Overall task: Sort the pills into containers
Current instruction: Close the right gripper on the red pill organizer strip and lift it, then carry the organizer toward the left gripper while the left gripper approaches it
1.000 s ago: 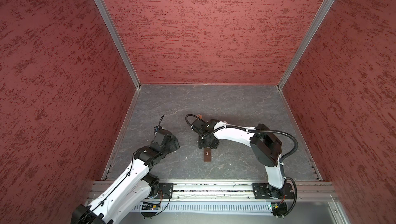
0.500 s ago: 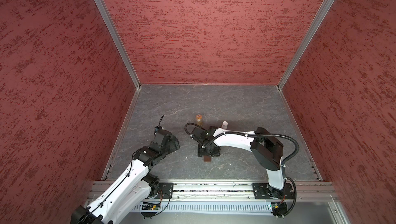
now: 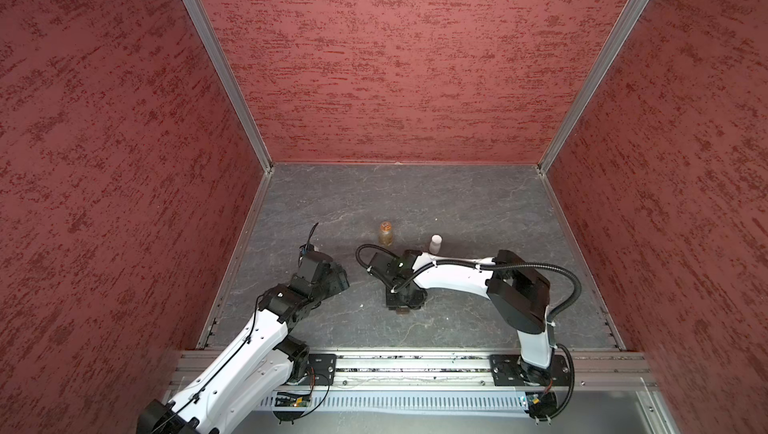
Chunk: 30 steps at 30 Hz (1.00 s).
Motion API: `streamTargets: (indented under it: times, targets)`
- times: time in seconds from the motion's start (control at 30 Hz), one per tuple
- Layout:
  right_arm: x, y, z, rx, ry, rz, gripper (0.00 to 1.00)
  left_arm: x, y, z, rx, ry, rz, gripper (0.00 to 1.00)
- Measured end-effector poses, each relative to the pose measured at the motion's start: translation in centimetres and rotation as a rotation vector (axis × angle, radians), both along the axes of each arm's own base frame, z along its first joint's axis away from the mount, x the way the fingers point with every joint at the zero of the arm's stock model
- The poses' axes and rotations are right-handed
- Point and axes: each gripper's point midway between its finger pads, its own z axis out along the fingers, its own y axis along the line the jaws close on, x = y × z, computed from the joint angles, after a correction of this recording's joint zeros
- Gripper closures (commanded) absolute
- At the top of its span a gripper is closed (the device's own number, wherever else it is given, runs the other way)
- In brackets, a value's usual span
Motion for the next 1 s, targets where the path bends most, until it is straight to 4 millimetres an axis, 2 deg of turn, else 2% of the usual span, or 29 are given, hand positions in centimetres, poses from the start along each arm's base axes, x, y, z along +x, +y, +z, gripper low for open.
streamTargets:
  times: [0.23, 0.4, 0.6, 0.8, 1.0]
  targets:
    - [-0.5, -0.8, 0.5, 0.008, -0.006, 0.020, 0.60, 0.0, -1.2, -0.7, -0.056, 0.002, -0.037, 0.12]
    - [-0.5, -1.1, 2.5, 0.081, -0.061, 0.078, 0.60, 0.0, -4.0, -0.9, -0.178, -0.016, -0.131, 0.13]
    - [0.4, -1.2, 6.4, 0.218, -0.182, 0.163, 0.61, 0.8, -8.6, 2.3, -0.389, -0.151, -0.282, 0.15]
    - [2.0, -2.5, 9.0, 0.311, -0.285, 0.195, 0.62, 0.6, -13.1, 5.8, -0.535, -0.262, -0.433, 0.17]
    - [3.3, -2.9, 12.0, 0.394, -0.386, 0.216, 0.62, 0.4, -16.2, 6.1, -0.582, -0.257, -0.511, 0.19]
